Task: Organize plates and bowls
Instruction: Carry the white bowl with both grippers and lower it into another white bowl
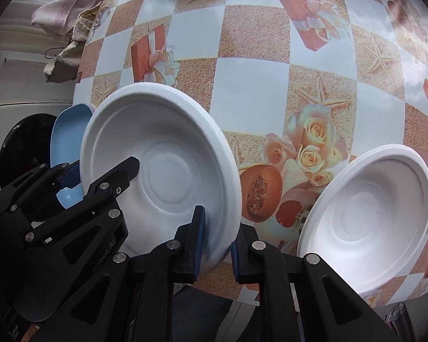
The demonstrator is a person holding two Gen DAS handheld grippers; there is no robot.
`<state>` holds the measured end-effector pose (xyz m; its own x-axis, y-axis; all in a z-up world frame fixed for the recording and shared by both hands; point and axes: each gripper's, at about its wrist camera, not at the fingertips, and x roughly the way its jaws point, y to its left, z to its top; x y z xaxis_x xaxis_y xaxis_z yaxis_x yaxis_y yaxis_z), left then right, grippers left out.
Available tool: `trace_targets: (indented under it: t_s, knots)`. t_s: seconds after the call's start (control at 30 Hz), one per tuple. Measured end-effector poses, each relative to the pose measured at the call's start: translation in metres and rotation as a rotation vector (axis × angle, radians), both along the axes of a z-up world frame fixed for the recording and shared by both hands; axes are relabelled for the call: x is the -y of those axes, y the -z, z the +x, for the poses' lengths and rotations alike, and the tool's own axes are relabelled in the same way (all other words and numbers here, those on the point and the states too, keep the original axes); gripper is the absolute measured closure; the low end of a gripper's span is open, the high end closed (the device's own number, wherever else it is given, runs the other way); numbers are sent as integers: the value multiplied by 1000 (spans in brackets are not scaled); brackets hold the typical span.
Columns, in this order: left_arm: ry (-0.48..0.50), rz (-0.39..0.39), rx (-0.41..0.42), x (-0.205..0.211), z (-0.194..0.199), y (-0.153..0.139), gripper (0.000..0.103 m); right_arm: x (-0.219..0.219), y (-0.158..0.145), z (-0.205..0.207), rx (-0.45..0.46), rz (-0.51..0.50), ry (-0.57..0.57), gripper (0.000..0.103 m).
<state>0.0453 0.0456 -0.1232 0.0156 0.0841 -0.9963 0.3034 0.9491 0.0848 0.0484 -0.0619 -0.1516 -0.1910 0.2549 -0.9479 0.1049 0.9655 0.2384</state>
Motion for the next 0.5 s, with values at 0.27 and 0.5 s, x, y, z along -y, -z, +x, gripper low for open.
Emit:
trace_targets:
  t_s: [0.27,0.5]
  knots:
    - [48,-52,52,26,-19,-50,69,32,-46,-16,69,-29,49,85]
    - [217,-79,72,77,-32,-57,68,82,-62,-47,92,-70,183,85]
